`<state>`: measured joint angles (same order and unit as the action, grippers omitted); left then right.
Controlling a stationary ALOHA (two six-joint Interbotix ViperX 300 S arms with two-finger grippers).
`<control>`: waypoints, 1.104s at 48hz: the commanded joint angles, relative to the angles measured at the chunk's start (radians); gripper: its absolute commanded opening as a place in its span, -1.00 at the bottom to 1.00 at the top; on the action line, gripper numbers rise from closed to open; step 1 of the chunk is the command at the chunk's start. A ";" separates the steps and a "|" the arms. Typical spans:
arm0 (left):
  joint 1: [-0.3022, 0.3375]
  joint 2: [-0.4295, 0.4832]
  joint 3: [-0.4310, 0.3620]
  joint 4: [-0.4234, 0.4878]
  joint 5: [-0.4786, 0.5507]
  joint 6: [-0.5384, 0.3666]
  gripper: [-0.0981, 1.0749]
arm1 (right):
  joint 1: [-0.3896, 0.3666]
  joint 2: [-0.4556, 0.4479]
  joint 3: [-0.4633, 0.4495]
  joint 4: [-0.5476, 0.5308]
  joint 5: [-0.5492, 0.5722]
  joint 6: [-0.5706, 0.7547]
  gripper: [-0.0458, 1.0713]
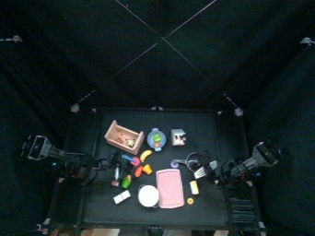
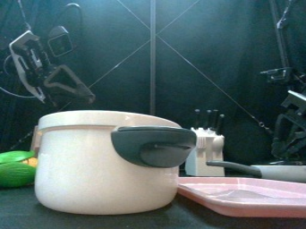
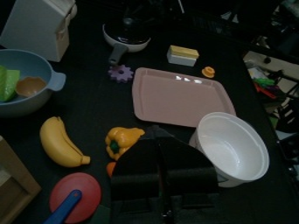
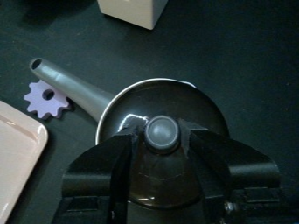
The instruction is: Place pot lid on pan
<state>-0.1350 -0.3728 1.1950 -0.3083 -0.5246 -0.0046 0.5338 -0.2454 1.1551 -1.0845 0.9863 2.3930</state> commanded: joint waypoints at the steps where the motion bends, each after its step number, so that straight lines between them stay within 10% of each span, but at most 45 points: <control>1: 0.000 0.000 -0.011 -0.002 -0.005 0.002 -0.88 | -0.003 -0.008 -0.014 -0.006 0.012 0.005 0.53; 53: 0.000 0.000 -0.011 -0.002 -0.005 0.002 -0.88 | -0.002 -0.081 -0.014 -0.015 0.061 -0.009 0.83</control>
<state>-0.1350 -0.3728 1.1965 -0.3083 -0.5262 -0.0031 0.5338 -0.3007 1.1505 -1.0937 1.0400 2.3869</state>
